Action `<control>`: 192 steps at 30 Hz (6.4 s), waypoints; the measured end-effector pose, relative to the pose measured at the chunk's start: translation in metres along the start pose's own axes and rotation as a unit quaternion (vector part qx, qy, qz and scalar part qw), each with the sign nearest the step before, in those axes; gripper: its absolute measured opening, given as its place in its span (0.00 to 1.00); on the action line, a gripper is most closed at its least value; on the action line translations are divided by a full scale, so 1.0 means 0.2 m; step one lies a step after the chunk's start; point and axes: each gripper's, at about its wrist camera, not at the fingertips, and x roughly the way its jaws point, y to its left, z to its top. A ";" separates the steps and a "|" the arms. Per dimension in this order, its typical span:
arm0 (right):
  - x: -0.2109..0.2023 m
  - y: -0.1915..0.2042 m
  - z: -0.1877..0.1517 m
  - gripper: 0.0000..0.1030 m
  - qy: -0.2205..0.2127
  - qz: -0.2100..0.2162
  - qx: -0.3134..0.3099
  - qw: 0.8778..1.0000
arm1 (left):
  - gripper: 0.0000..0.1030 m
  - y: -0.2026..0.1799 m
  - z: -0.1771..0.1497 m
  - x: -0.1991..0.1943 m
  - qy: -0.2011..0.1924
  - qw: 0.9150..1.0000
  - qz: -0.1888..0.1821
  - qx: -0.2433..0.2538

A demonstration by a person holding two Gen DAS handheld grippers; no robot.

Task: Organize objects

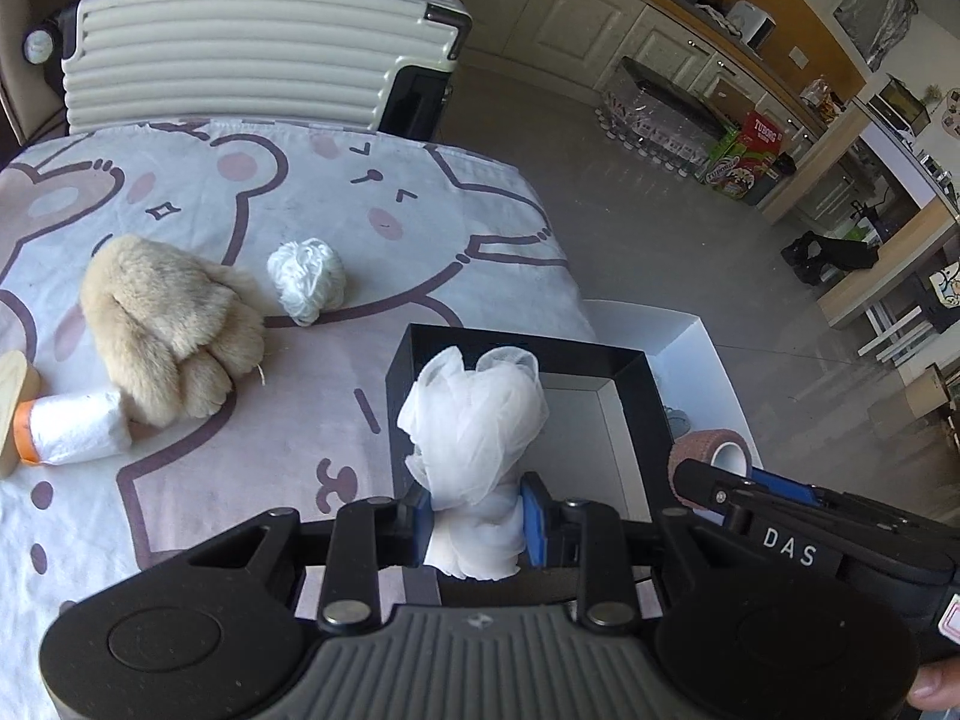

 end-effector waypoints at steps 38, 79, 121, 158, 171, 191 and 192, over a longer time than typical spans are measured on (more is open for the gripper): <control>0.41 -0.04 -0.06 0.42 0.114 -0.001 0.078 0.990 | 0.56 0.00 0.01 0.22 0.079 0.996 -0.013 0.035; 0.56 -0.05 -0.04 0.25 0.116 -0.039 0.185 0.975 | 0.67 0.19 0.04 0.12 0.038 0.989 0.102 0.103; 0.46 -0.05 -0.05 0.22 0.151 -0.030 0.155 0.976 | 0.67 0.12 -0.02 0.15 0.070 0.972 0.076 0.214; 0.08 -0.05 -0.09 0.98 0.129 -0.097 0.112 0.980 | 1.00 0.07 -0.14 0.03 0.093 0.964 0.094 0.232; 0.06 -0.09 -0.13 1.00 0.120 -0.116 0.118 0.979 | 1.00 0.09 -0.13 0.04 0.091 0.965 0.102 0.224; 0.07 -0.13 -0.17 1.00 0.122 -0.125 0.134 0.975 | 1.00 0.11 -0.13 0.06 0.096 0.964 0.106 0.225; 0.07 -0.13 -0.17 1.00 0.123 -0.126 0.134 0.975 | 1.00 0.11 -0.13 0.06 0.097 0.964 0.106 0.225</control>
